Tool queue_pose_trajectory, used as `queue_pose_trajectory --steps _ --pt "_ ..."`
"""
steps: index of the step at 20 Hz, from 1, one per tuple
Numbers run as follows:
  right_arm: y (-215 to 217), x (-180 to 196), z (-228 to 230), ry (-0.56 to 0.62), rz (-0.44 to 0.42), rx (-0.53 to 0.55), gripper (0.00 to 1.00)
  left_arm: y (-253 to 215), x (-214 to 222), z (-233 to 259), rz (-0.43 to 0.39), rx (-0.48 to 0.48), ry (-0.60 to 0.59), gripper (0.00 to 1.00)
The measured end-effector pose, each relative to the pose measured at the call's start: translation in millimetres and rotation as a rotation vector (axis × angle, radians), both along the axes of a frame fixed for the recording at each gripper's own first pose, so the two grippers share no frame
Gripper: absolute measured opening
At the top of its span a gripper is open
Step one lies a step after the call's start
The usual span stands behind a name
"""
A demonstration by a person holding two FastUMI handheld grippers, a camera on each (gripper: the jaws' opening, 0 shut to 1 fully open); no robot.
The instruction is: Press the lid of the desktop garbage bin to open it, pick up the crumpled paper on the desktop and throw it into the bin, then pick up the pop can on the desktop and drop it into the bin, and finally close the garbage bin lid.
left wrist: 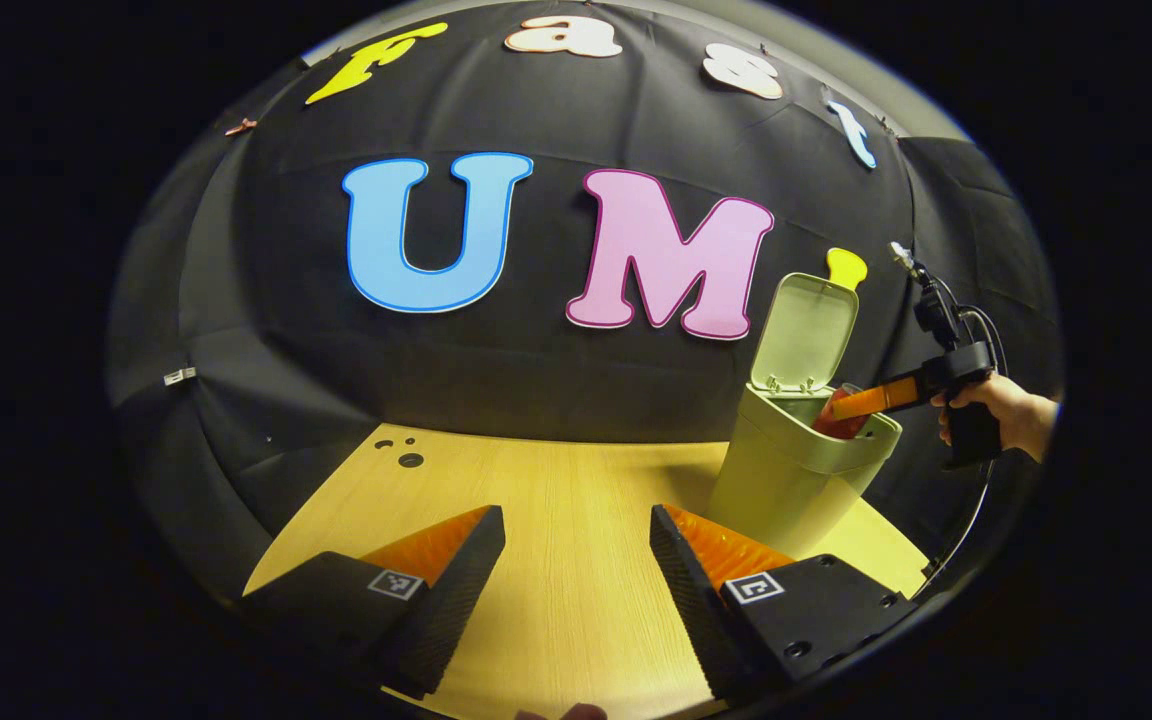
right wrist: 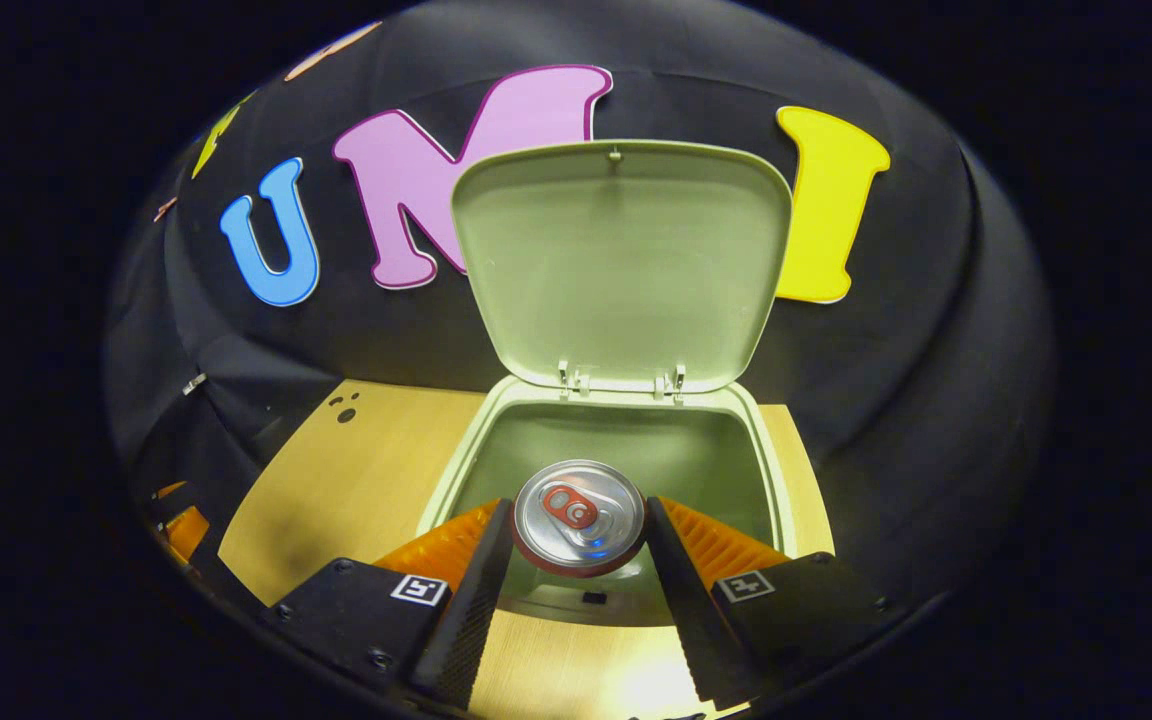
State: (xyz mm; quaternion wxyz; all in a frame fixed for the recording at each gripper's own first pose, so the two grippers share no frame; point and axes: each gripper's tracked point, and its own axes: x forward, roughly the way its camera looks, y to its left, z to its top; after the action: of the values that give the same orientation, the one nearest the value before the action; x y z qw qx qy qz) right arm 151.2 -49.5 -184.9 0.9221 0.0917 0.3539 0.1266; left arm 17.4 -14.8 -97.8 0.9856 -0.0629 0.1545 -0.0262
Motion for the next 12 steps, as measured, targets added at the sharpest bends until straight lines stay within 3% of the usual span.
queue_pose_trajectory --steps 12 --pt "7 -1 -32 0.081 0.008 0.003 0.84 0 1 -2 -0.003 0.009 0.006 0.94"
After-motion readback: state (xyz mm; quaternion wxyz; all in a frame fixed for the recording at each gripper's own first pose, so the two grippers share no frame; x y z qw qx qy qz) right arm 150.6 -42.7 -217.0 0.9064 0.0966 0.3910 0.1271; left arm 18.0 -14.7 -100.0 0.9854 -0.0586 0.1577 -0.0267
